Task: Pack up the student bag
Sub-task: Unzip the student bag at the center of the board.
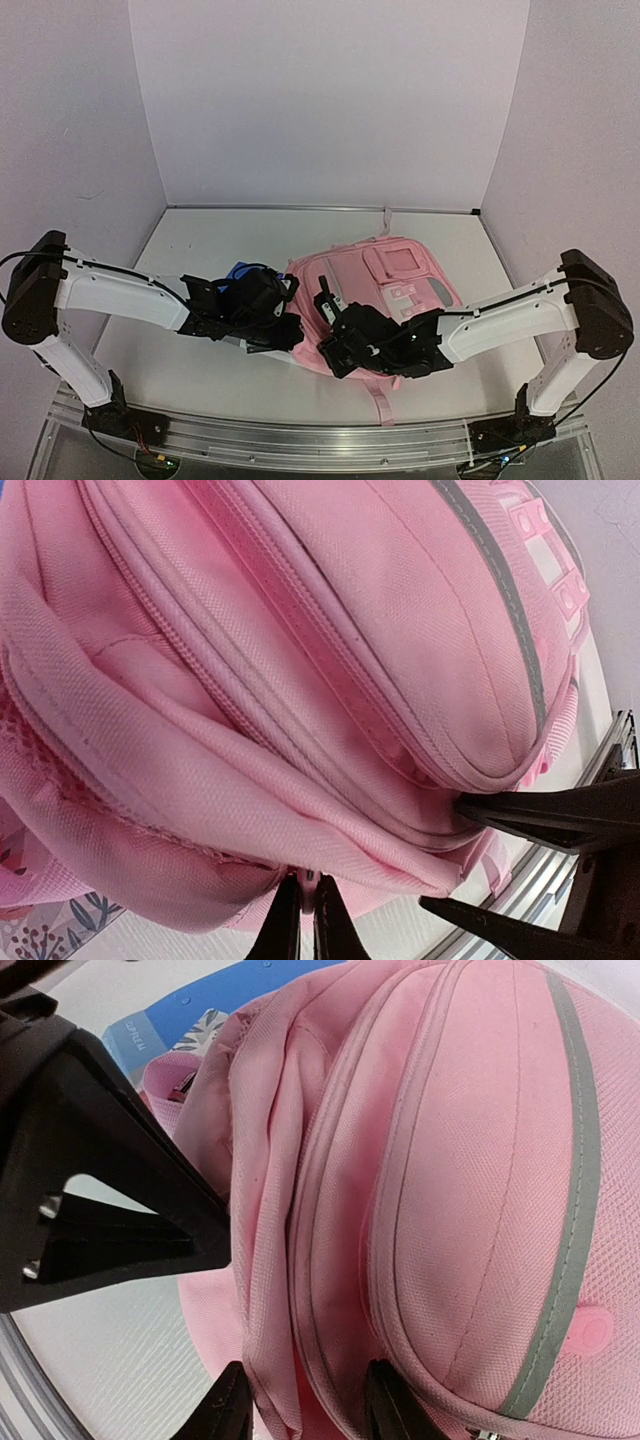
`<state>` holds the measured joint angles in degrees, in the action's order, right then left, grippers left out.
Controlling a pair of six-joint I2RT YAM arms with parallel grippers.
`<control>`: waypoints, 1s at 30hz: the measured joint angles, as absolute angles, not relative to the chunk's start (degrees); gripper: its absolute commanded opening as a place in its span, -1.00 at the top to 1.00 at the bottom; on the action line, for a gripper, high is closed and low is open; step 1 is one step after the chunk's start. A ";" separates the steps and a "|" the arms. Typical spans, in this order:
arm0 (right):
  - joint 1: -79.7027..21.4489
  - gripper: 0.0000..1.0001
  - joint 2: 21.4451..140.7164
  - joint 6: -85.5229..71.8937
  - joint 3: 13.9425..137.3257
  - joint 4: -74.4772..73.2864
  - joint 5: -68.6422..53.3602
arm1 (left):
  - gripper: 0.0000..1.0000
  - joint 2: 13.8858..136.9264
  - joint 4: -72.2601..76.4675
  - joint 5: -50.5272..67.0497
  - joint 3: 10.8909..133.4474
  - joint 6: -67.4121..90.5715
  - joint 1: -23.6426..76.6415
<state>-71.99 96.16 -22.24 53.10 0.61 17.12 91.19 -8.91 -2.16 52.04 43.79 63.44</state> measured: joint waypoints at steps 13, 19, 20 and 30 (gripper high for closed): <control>-72.56 1.00 97.45 -25.41 53.98 4.30 23.19 | 1.00 86.58 -14.65 -7.88 51.74 44.49 61.63; -72.58 1.00 95.11 -25.39 52.67 4.94 23.17 | 1.00 85.74 -17.90 -9.56 53.34 42.59 59.56; -72.58 1.00 94.90 -25.39 52.41 5.10 23.05 | 1.00 85.60 -18.05 -9.35 53.34 42.08 58.73; -72.27 1.00 91.20 -23.02 50.15 6.18 17.52 | 1.00 84.18 -14.61 -1.46 51.65 33.59 48.37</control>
<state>-72.27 91.20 -23.02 50.15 6.18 17.52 84.18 -14.61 -1.46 51.65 33.59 48.37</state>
